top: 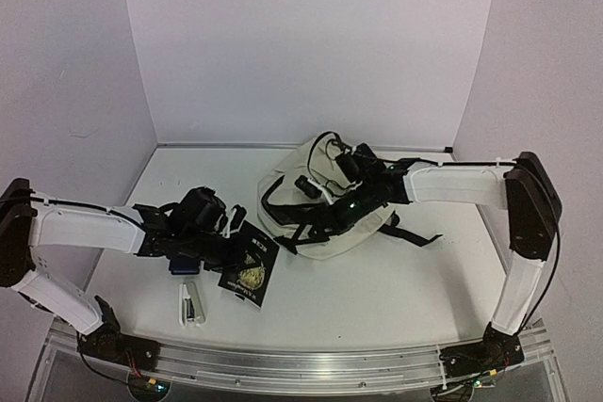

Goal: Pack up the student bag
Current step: Pick up the book from the center of the board.

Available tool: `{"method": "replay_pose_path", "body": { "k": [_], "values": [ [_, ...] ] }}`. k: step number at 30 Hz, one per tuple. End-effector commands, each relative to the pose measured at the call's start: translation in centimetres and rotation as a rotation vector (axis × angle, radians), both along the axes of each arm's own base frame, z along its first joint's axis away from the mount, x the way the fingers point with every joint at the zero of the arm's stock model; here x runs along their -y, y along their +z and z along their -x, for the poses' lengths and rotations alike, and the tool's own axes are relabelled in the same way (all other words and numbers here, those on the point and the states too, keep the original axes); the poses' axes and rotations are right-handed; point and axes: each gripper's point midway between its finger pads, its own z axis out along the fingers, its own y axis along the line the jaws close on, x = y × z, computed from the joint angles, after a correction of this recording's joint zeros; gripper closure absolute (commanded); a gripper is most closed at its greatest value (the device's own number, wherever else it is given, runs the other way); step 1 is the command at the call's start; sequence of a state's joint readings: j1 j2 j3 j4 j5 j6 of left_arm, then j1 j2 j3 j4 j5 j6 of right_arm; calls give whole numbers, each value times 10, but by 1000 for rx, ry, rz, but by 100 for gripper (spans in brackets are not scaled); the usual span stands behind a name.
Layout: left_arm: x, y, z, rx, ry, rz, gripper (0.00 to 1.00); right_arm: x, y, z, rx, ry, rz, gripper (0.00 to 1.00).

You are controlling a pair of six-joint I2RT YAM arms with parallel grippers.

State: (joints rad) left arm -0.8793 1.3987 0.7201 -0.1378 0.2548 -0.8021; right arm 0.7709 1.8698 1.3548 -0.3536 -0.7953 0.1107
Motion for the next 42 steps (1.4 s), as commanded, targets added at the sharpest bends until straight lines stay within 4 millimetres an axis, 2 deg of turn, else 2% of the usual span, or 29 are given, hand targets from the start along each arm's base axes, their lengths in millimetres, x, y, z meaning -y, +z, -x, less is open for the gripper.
{"method": "replay_pose_path", "body": {
  "k": [1,4,7,12,16,23,26,27,29,33,37,39,42],
  "values": [
    [26,66,9,153,-178,153,78,2,49,29,5,121,-69,10],
    [35,85,18,187,-249,197,77,6,54,38,-24,149,-68,12],
    [44,95,25,209,-307,229,75,7,52,43,-23,184,-64,17],
    [61,102,39,220,-389,269,75,8,53,48,-43,220,-77,25],
    [66,106,42,227,-407,294,76,8,57,53,-56,240,-92,34],
    [69,112,45,233,-427,325,76,8,67,60,-80,270,-129,63],
    [68,112,44,237,-423,324,75,7,69,60,-79,269,-130,86],
    [68,111,43,238,-414,319,71,8,71,60,-75,268,-132,93],
    [64,108,38,243,-374,296,55,8,75,59,-63,262,-134,100],
    [40,110,16,299,-179,247,20,11,92,44,-8,218,-143,100],
    [8,123,-6,335,24,266,4,20,121,7,36,123,-182,100],
    [-3,131,-12,344,91,296,1,24,137,-6,55,96,-210,100],
    [-11,142,-14,357,144,358,0,25,154,-13,89,89,-239,100]
  ]
}}
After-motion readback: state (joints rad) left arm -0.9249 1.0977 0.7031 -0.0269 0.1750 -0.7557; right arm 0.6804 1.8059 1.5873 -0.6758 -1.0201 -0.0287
